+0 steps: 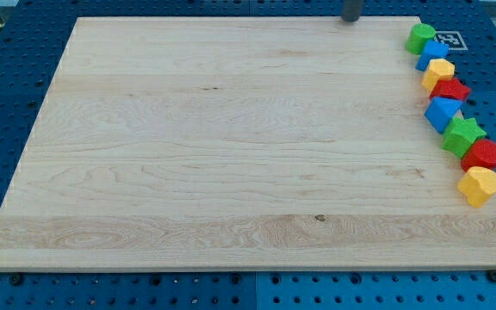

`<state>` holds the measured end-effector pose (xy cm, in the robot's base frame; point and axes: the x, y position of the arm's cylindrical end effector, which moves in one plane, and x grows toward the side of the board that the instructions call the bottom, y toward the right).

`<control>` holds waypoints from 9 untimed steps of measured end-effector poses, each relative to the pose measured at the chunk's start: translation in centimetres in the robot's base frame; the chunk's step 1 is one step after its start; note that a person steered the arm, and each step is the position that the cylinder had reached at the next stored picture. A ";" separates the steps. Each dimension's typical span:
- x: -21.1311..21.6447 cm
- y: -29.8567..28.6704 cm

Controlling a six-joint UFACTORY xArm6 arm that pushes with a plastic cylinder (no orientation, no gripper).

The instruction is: Move your arm to the right of the green circle

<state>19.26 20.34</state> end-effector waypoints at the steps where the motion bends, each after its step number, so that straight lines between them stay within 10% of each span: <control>1: 0.8 2.6; 9: 4.8 13.1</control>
<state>24.06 33.47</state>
